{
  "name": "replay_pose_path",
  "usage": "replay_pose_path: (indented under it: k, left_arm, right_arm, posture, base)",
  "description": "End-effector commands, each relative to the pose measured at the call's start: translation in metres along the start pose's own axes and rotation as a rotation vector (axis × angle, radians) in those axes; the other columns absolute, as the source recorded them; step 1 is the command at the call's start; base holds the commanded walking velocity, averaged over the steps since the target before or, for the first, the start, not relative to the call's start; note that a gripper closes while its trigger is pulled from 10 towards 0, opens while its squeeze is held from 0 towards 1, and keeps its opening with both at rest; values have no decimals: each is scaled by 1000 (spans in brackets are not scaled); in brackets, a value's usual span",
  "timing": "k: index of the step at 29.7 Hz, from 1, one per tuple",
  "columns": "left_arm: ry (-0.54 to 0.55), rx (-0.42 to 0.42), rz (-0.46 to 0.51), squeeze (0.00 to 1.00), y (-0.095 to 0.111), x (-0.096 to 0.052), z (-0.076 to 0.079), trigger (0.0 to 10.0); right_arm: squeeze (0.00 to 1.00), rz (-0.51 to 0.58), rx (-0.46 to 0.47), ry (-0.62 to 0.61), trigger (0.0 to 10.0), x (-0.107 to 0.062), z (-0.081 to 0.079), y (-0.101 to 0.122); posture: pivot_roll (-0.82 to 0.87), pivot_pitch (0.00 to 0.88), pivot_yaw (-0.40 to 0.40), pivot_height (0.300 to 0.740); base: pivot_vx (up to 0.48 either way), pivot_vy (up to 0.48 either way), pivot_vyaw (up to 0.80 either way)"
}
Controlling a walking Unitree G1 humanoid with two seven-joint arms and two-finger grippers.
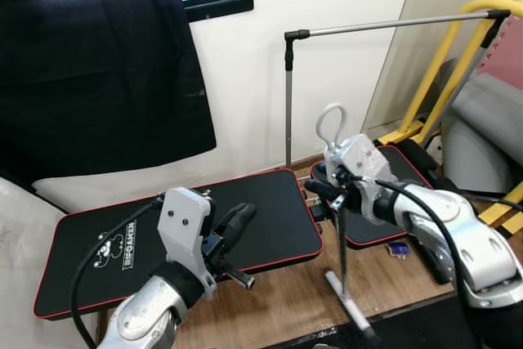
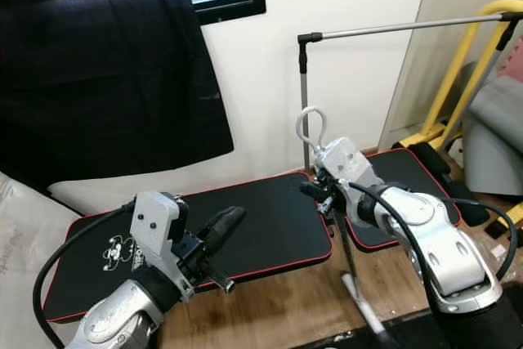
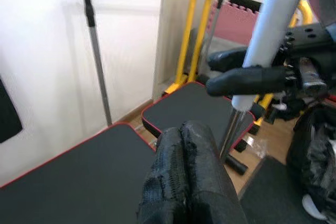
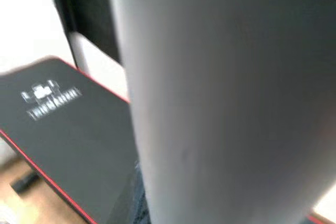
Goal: Sweep floor
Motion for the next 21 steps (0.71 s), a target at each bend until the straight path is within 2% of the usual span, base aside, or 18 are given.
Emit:
replay_pose_path:
  k: [1,6,12,21]
  left_arm:
    - [4,-1,-2,0,-2,-1,-3,10000]
    - [0,2,-5,0,-3,-1,-3,10000]
    - [4,1,-8,0,-5,0,-4,10000]
    - [10,-2,-4,0,-5,1,-6,10000]
  right_arm:
    - [0,44,-16,78,10000,1,-16,7]
    - [0,46,-27,84,10000,3,-18,6]
    - [0,88,-29,52,10000,7,-12,10]
    - [0,120,-12,42,10000,13,-13,10]
  posture:
    - [-105,28,9,740]
    - [-103,24,10,740]
    - [-95,19,10,740]
    - [-90,15,6,740]
  base:
    - [0,0,0]
    - [0,-294,0]
    - [0,-414,0]
    - [0,-415,0]
Point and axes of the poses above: a point about 5 cm out from each wrist's last joint towards the gripper, its own x axis pointing out of the wrist towards the gripper, its own y axis along the axis of the wrist's last joint, z = x × y, the point moved 4 cm from there along x, pointing out of the wrist towards the gripper, and after that the axes turned 14 degrees about x, right-handed, at the moved point
